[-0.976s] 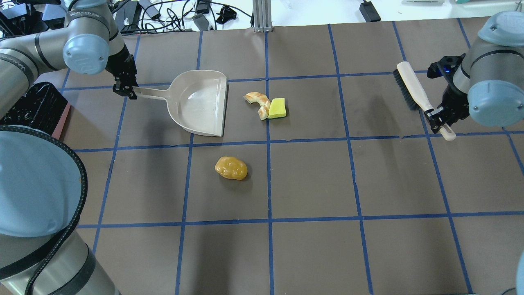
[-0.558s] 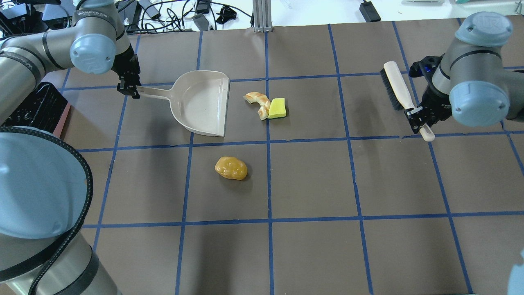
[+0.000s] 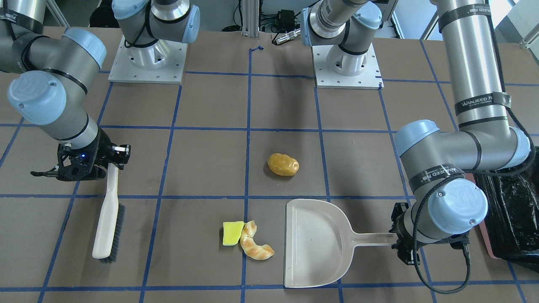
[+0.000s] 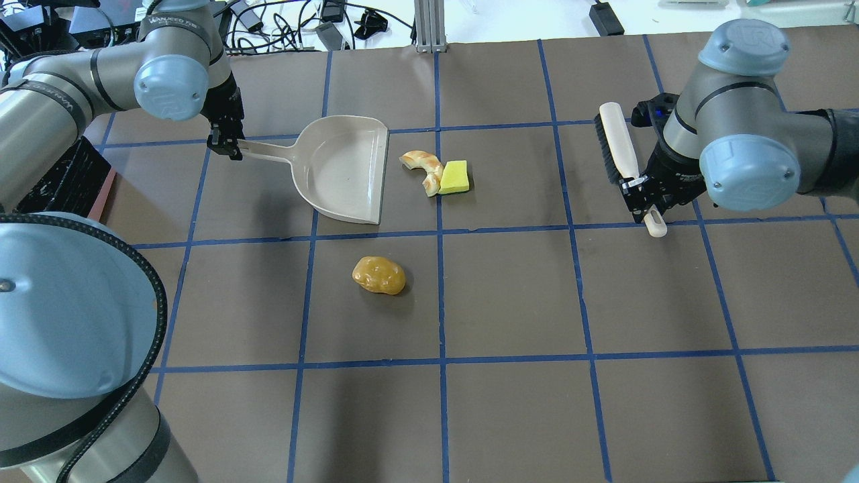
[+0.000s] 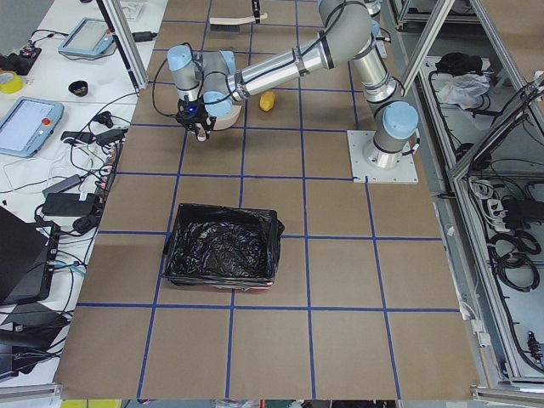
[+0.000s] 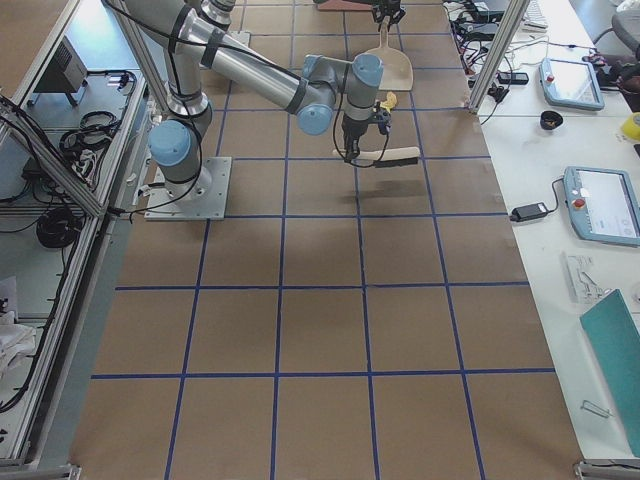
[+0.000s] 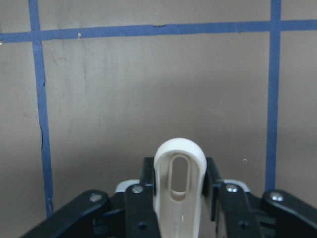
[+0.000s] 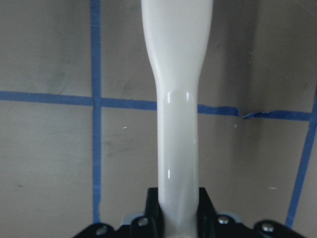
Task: Sweep and dump trash into bin
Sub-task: 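Lift the brush with the right gripper and carry it toward the sponge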
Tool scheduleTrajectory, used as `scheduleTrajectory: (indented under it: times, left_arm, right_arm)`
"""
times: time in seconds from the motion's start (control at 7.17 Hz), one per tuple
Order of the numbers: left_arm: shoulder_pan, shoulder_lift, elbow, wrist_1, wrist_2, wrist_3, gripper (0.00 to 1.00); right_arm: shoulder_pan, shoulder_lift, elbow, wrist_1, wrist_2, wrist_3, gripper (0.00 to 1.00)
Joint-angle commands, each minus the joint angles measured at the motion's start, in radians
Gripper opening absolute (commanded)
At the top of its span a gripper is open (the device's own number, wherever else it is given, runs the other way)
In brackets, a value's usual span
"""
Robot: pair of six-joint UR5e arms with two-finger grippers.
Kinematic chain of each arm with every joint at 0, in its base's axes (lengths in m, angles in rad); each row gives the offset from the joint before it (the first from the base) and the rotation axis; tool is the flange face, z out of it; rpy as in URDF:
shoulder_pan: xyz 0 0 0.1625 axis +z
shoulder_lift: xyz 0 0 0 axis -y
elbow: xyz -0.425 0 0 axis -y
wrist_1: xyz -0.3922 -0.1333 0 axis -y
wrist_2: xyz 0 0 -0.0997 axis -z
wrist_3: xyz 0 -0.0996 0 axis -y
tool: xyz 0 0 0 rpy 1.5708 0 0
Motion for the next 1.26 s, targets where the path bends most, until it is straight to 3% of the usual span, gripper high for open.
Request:
scheduleTrajectory:
  times: [0.0, 0.42, 1.12]
  left_arm:
    - [-0.015, -0.008, 0.001, 0.002, 0.000, -0.029, 0.00]
    - [-0.023, -0.012, 0.002, 0.004, 0.000, -0.036, 0.00]
    - [-0.029, -0.012, 0.002, 0.006, 0.000, -0.036, 0.00]
  right_arm:
    - [0.014, -0.034, 0.002, 0.048, 0.072, 0.035, 0.00]
    - [0.162, 0.024, -0.011, -0.013, 0.085, 0.276, 0.00]
    - [0.307, 0.172, -0.176, -0.031, 0.084, 0.412, 0.00]
